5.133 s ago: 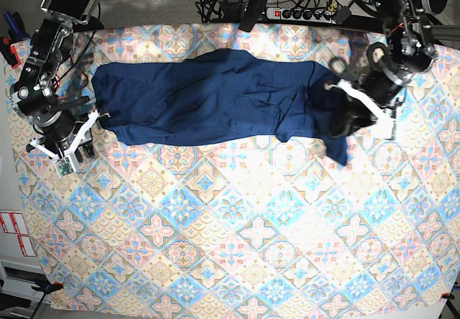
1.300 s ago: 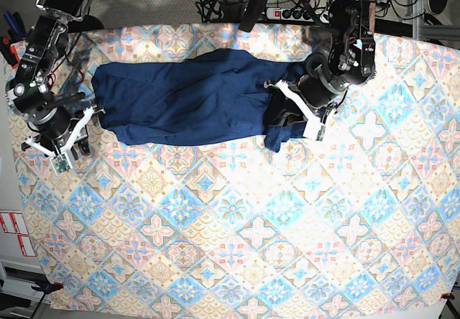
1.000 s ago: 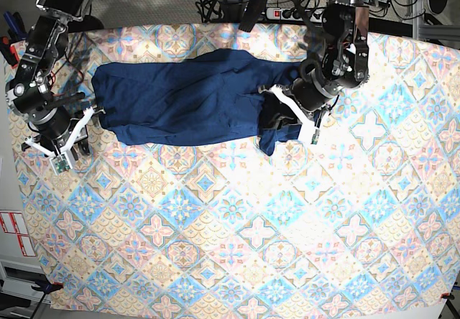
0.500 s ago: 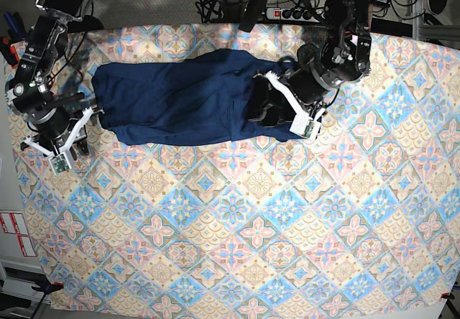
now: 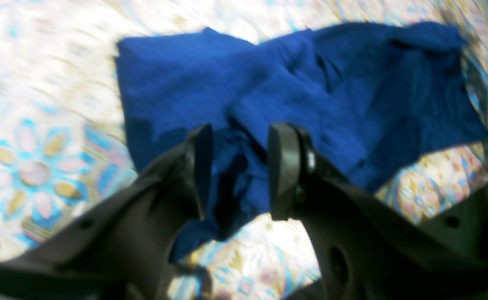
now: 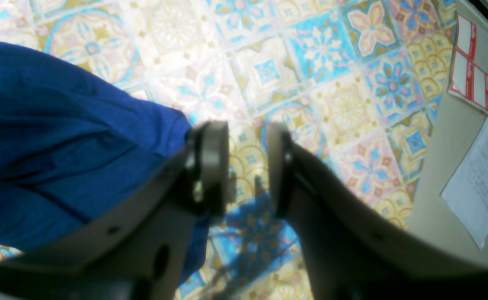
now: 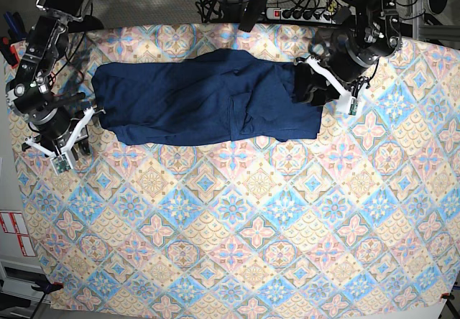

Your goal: Fold the T-shirt properly

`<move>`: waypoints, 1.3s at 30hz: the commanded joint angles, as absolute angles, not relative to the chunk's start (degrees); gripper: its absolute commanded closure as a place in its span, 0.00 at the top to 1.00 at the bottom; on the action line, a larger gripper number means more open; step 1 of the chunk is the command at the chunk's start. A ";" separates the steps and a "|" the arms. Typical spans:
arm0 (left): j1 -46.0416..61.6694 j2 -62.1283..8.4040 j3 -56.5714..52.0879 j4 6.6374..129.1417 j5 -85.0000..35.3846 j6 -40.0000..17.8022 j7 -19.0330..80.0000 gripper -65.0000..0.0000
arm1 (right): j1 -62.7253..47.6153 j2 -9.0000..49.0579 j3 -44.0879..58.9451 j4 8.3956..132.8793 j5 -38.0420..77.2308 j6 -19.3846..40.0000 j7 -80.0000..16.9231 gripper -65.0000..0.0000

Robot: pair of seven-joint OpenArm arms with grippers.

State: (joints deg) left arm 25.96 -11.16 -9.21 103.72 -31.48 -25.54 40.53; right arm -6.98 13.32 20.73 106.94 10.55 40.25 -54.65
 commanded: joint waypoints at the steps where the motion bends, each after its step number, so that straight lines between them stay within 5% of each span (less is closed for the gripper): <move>1: 25.63 -11.21 -9.19 103.08 -32.13 -25.98 39.96 0.33 | -6.37 14.11 20.88 108.09 11.12 40.00 -53.41 0.24; 12: 22.20 -11.12 -5.32 93.32 -32.13 -25.98 40.04 0.33 | -6.37 14.11 21.23 108.53 11.12 40.00 -53.41 0.24; 27: 20.79 -17.01 13.93 94.29 -32.13 -26.24 40.22 0.33 | -6.37 14.11 21.23 109.14 11.12 40.00 -56.31 0.24; 39: 20.88 -19.74 14.20 103.08 -32.31 -26.07 39.87 0.33 | -6.37 14.11 21.23 109.14 11.12 40.00 -56.40 0.24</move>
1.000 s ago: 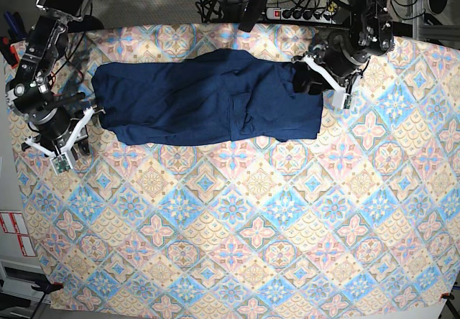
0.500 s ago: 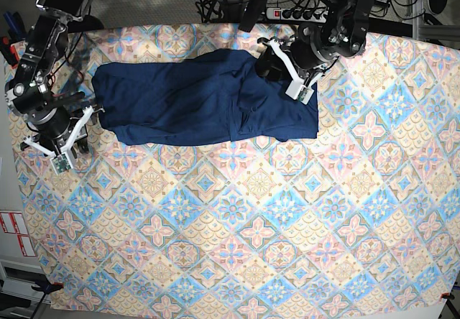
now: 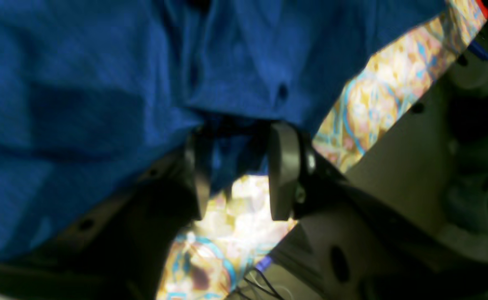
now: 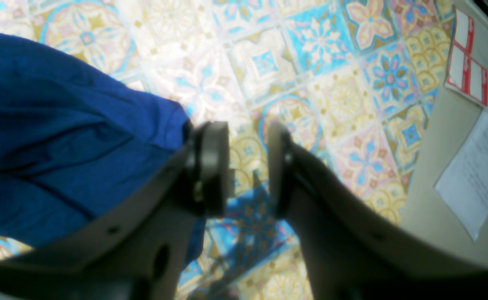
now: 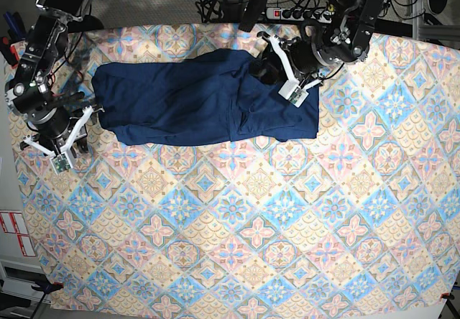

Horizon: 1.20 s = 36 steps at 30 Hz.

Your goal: Fold the T-shirt properly

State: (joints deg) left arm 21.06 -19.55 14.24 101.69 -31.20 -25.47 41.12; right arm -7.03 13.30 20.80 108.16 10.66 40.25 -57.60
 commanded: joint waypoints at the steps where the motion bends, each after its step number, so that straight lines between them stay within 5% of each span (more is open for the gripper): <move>1: 20.97 -19.74 14.20 104.75 -32.31 -26.07 39.87 0.33 | -6.37 14.11 21.23 109.14 11.12 40.00 -56.40 0.24; 9: 23.34 -19.56 8.04 106.86 -32.75 -25.98 39.96 0.33 | -6.37 14.11 21.23 109.14 11.12 40.00 -56.40 0.24; 20: 29.41 -13.05 -16.84 106.86 -32.66 -26.24 40.22 0.33 | -6.37 14.11 20.79 109.14 11.12 40.00 -56.40 0.24; 36: 20.53 -11.12 -17.89 94.20 -32.48 -26.24 45.58 0.33 | -6.29 14.11 21.14 109.14 11.12 40.00 -56.40 0.24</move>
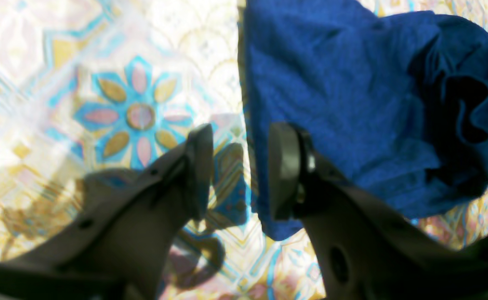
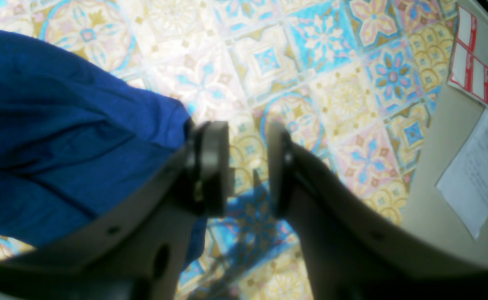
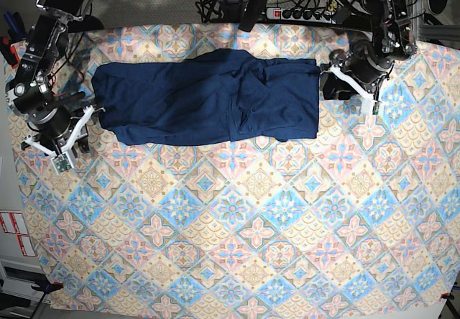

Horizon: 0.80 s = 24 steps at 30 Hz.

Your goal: Fold the T-shirt properly

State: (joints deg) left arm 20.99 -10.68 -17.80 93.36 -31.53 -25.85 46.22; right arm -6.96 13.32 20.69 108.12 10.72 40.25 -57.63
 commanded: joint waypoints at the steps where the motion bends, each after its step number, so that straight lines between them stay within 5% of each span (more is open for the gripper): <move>1: 20.26 -11.03 -17.80 93.23 -32.31 -26.24 45.58 0.33 | -6.29 14.11 21.14 109.14 11.12 40.00 -56.40 0.24; 17: 20.09 -11.21 -12.97 86.02 -32.57 -26.24 45.58 0.33 | -8.13 14.11 21.14 108.70 11.12 40.00 -62.81 0.25; 24: 18.86 -10.86 -12.97 86.02 -32.57 -26.33 45.58 0.16 | -8.04 14.11 20.79 103.87 11.21 40.00 -67.47 0.31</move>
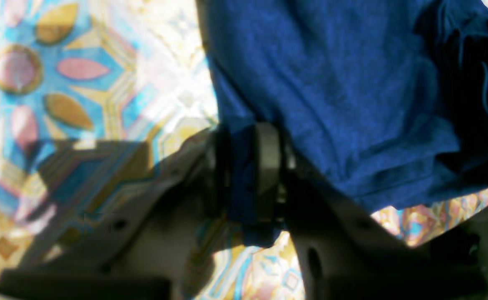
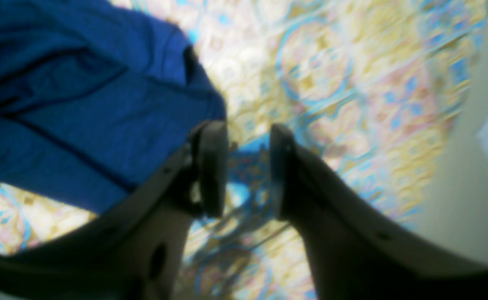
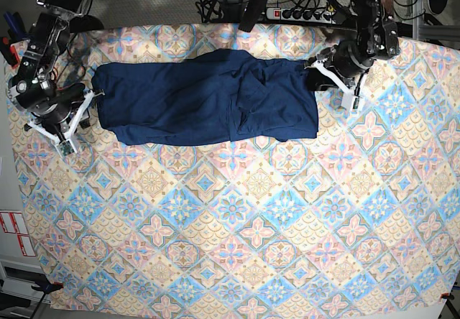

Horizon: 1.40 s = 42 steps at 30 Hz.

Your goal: Fold the T-shirt properly

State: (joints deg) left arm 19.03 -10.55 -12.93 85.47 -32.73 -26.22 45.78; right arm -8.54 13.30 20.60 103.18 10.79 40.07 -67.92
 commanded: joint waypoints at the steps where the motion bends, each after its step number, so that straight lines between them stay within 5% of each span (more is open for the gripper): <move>1: 18.77 -10.86 -12.97 86.11 -32.57 -26.33 45.58 0.17 | -8.04 14.11 20.79 102.73 11.30 40.00 -67.91 0.33; 12: 18.95 -11.03 -12.97 86.20 -32.66 -26.33 45.58 0.17 | -3.30 16.22 21.14 83.30 27.03 40.00 -67.47 0.36; 27: 18.86 -11.21 -13.23 86.20 -32.66 -26.42 45.58 0.17 | 2.68 16.31 20.62 65.80 27.21 40.00 -61.67 0.37; 42: 18.51 -11.21 -13.23 86.20 -32.66 -26.42 45.58 0.17 | 1.71 15.78 20.53 66.15 27.56 40.00 -66.77 0.37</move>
State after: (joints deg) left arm 18.74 -10.63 -13.10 85.49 -32.53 -26.24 45.84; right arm 1.67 15.11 20.56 65.71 28.53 40.03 -64.95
